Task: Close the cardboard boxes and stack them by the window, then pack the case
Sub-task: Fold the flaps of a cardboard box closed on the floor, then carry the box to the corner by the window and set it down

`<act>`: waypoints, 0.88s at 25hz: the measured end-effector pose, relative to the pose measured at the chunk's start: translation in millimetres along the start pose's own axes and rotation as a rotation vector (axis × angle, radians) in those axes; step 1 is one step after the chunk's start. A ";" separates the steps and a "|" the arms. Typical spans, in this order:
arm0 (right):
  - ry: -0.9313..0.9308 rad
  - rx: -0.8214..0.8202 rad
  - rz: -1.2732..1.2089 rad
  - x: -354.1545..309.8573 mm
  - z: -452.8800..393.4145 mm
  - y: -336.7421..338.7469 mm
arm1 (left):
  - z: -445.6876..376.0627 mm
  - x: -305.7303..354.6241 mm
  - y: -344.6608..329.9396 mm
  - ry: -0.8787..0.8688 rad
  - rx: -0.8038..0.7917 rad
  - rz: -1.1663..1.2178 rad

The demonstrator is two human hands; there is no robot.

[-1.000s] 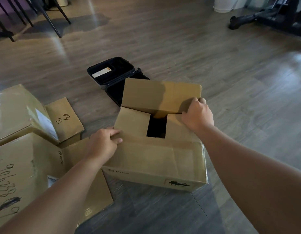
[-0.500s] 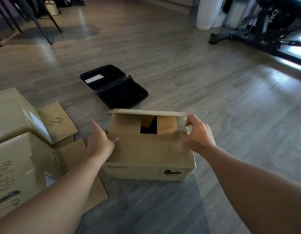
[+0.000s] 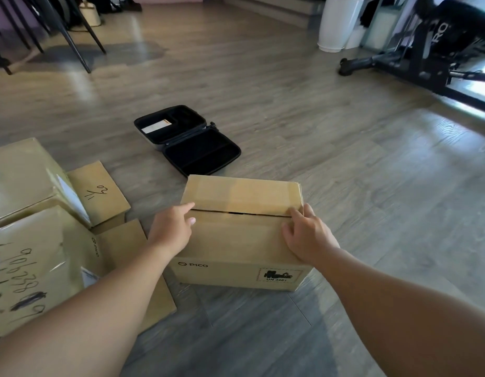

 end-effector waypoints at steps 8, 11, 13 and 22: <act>-0.204 0.027 -0.082 -21.5 -9.1 1.9 | -7.3 -4.7 4.7 0.097 0.030 0.091; -0.168 0.100 -0.085 -32.7 -22.6 19.9 | -14.0 2.0 20.0 0.108 0.100 0.075; -0.107 0.152 -0.094 -42.9 -37.4 36.7 | -23.2 9.8 37.5 0.107 0.137 0.081; 0.055 0.109 -0.116 -170.0 -71.2 124.1 | -35.2 35.9 207.5 0.275 0.256 0.046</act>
Point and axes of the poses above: each hand's wrist, its own z-axis away from the middle knuckle, its own y-axis out of the back of the hand, x = y × z, the point moved 3 cm from there along -z, towards the middle knuckle, and after that the axes turned 6 degrees about x, right-handed, at the moved point
